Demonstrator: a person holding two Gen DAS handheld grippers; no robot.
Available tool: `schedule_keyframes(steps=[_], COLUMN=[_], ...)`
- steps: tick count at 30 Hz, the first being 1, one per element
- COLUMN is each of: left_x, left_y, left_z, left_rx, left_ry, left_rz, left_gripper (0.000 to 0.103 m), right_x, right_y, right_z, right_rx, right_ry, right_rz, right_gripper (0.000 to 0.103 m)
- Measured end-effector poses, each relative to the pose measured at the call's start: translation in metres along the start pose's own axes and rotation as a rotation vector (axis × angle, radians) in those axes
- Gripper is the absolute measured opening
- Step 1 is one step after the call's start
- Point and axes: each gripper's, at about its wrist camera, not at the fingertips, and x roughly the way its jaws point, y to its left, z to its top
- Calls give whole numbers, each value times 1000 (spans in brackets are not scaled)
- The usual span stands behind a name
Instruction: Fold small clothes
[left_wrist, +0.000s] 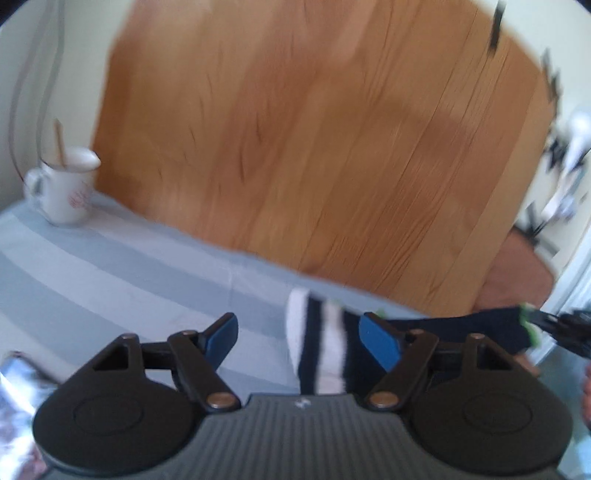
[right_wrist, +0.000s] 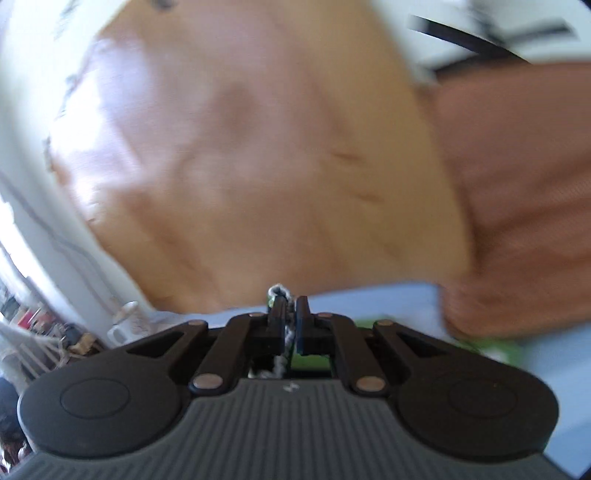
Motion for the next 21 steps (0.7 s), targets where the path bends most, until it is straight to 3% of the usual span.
schedule_keyframes(steps=[4,5,6,9,14,16,17,18,20,21], left_x=[72,84,93,108,115,116,116,120,120,120], left_y=[-7,-8,-9,-12,-10,-8,-7,-7,-10,-13], left_z=[-4,-6,-7,-10,-7,-3,-2,0,4,4], left_rx=[-31,-33,-37,-54,-67,-89,-97,-94,-81,-72], left_ry=[157,178,192,193,188,189,187,188,200,194], left_rz=[10,12,11,-18,-40,-50,-49,-46,-62,-66], left_gripper=[75,75,75,80,81,79,69,57,29,26], right_x=[2,2,1,-2,21,29,31,28,8,0], right_y=[-49,-59,-68,-79,-74,-72,-68,-65,-64,-64], right_z=[-25,-29,-31,-35,-44,-51,-51,-51,-49,-47], right_rx=[68,91,115,128,74,35,-6,-21,-20,-24], right_ry=[28,39,46,51,115,128,122,122,54,19], right_rz=[-121,-137,-141,-126,-124,-162,-177,-173,-155,-165], right_gripper=[13,19,34,49,50,46,18,8,7,7])
